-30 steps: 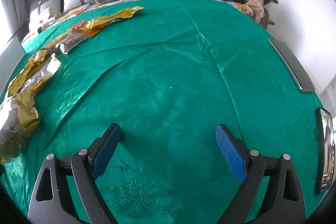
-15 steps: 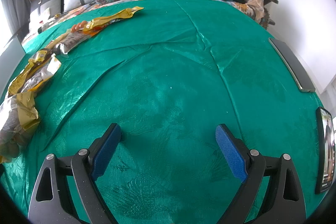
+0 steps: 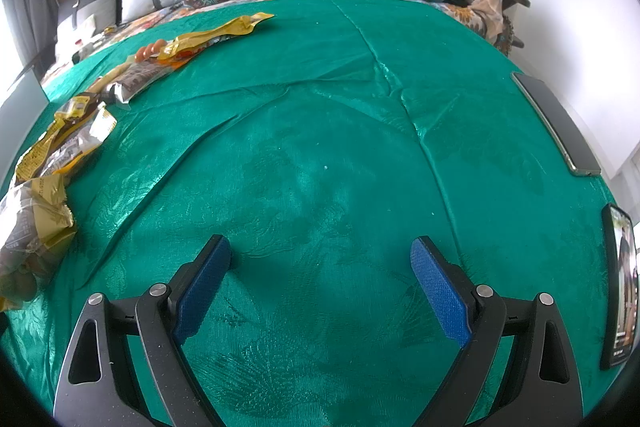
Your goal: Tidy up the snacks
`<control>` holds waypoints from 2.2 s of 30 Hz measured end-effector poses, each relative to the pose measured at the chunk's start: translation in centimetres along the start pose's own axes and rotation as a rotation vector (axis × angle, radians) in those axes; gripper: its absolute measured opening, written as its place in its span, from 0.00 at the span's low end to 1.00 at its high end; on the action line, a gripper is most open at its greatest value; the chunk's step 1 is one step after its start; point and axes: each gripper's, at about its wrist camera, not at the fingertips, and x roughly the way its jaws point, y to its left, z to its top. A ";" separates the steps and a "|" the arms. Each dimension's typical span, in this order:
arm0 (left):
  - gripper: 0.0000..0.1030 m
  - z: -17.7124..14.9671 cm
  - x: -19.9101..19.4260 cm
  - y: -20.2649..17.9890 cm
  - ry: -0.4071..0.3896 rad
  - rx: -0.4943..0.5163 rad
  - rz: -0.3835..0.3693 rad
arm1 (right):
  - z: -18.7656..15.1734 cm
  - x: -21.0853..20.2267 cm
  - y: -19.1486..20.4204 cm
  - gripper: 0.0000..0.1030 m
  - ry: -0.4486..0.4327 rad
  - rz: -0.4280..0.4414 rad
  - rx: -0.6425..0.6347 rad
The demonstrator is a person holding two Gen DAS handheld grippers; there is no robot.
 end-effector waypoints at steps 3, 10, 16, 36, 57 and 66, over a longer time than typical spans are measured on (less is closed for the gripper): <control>1.00 0.0 0.0 0.0 0.000 0.000 0.000 | 0.0 0.0 0.0 0.91 0.000 0.000 0.000; 1.00 0.0 0.0 0.0 0.000 0.000 0.000 | 0.0 0.0 0.0 0.91 0.000 0.000 0.000; 1.00 0.0 0.0 0.0 0.000 0.000 0.000 | 0.0 0.0 0.0 0.91 0.000 0.000 0.000; 1.00 0.0 0.0 0.1 -0.001 -0.001 -0.001 | 0.0 0.0 0.0 0.91 0.000 0.001 0.001; 1.00 5.7 1.3 0.7 0.121 0.024 -0.122 | 0.1 0.0 -0.1 0.91 0.000 0.001 0.002; 0.99 16.8 2.2 -4.0 0.086 0.165 -0.239 | 0.1 0.0 -0.1 0.91 0.000 0.001 0.003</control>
